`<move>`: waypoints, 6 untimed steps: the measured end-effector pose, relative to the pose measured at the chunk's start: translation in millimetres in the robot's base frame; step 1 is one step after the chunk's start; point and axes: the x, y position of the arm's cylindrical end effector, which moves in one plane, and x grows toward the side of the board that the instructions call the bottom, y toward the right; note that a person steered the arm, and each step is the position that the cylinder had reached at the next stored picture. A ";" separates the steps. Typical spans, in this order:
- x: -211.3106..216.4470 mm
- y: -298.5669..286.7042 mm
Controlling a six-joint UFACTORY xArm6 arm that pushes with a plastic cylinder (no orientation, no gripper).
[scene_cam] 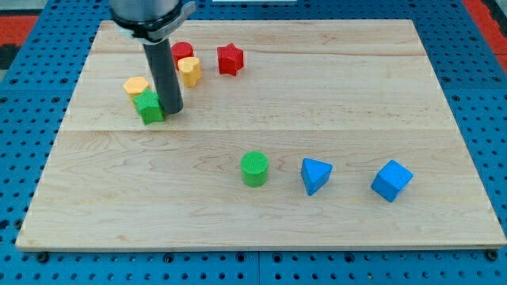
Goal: Move yellow hexagon closer to the yellow heart
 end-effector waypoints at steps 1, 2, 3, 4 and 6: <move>-12.8 11.1; -31.3 -1.5; -31.5 -56.8; -34.0 -63.8; 57.8 16.5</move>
